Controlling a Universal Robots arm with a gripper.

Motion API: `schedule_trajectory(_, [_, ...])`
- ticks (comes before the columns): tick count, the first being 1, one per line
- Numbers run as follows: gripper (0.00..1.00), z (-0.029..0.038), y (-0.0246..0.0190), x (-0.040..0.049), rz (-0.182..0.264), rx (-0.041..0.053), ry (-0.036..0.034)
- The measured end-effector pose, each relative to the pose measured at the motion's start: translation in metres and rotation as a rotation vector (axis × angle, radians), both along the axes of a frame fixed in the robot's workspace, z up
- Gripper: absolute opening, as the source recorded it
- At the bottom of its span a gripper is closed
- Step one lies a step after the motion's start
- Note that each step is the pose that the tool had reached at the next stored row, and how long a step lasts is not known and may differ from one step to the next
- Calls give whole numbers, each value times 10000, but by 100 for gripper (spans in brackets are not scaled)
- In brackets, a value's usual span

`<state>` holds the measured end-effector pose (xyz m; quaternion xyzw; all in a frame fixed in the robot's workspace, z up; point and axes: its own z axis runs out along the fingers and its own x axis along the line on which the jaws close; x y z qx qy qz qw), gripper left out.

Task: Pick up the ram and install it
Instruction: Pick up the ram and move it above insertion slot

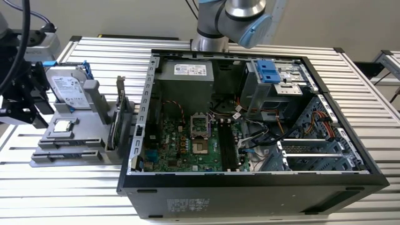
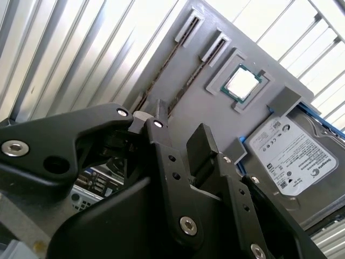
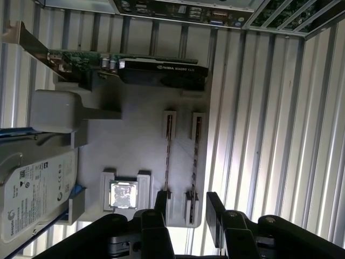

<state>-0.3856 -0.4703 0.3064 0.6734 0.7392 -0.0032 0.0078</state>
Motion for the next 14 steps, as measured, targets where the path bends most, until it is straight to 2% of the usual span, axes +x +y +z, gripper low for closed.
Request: schedule_trajectory(14, [100, -42, 0, 0, 0, 0, 0])
